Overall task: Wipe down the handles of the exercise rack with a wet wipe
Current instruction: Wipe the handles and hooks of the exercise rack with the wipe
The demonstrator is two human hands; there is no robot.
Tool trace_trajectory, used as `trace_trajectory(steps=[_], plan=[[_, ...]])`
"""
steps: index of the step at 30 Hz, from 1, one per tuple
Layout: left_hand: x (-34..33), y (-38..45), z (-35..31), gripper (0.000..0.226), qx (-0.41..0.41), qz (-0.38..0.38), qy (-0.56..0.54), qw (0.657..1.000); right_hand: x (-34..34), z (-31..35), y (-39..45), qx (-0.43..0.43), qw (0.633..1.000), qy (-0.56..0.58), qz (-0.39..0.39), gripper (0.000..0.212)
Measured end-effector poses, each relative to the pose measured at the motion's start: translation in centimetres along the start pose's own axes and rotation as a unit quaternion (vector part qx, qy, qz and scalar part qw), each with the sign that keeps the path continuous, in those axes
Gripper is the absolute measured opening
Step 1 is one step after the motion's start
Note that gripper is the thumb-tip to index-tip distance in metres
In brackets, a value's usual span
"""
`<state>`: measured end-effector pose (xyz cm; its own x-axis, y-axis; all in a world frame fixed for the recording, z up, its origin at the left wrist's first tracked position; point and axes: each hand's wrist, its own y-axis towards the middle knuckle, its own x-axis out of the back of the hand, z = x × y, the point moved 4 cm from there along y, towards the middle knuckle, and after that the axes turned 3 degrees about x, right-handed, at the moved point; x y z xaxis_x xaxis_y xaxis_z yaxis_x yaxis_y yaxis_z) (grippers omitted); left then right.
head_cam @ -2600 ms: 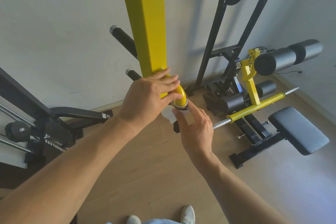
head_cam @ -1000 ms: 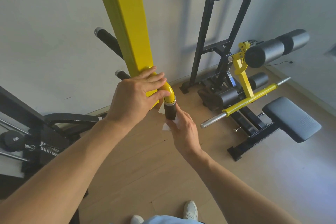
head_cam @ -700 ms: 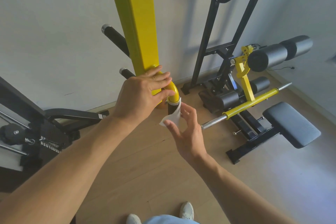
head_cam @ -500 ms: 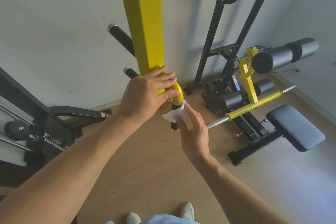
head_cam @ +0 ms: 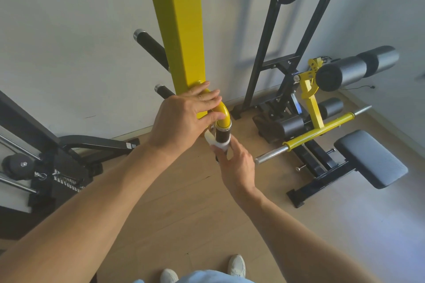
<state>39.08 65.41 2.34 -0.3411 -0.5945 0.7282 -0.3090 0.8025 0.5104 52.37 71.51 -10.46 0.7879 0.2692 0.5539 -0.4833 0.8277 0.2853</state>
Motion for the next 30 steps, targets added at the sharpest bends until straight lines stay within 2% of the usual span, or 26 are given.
trace_trajectory(steps=[2,6,8,12,17,19,22,27,28,30], plan=[[0.0,0.0,0.1,0.043,-0.002,-0.001,0.0,1.0,0.1,-0.4,-0.1,-0.017,1.0,0.007,0.002,0.036],[-0.1,0.0,0.0,0.043,-0.001,0.003,-0.002,1.0,1.7,2.2,1.2,0.022,0.995,0.08,-0.059,0.025],[-0.1,-0.1,0.0,0.043,0.01,0.001,-0.01,1.0,1.0,1.5,0.9,0.028,0.997,0.059,-0.03,0.022],[-0.1,-0.1,0.0,0.045,0.01,0.002,-0.009,1.0,-1.4,-3.0,-0.9,-0.018,0.996,-0.046,0.075,0.029],[-0.2,-0.1,0.0,0.044,0.016,0.003,-0.009,1.0,0.2,0.8,1.2,0.063,0.998,-0.003,0.016,0.036],[-0.2,0.0,-0.1,0.044,0.021,0.003,-0.009,1.0,-0.7,-0.4,0.7,0.058,0.997,-0.033,0.046,0.029],[-0.2,0.1,-0.1,0.044,0.023,0.003,-0.007,1.0,-2.1,-3.1,-0.5,0.005,0.99,-0.08,0.117,0.026],[-0.2,0.0,-0.2,0.044,0.021,-0.001,-0.007,1.0,0.5,1.1,1.6,0.085,0.996,0.004,-0.001,0.027],[-0.2,0.0,-0.2,0.043,0.022,-0.003,-0.008,1.0,0.3,1.0,1.6,0.093,0.996,0.006,-0.002,0.027],[-0.1,0.1,-0.3,0.043,0.023,-0.007,-0.007,1.0,-1.0,-0.8,0.9,0.063,0.997,-0.021,0.05,0.025]])
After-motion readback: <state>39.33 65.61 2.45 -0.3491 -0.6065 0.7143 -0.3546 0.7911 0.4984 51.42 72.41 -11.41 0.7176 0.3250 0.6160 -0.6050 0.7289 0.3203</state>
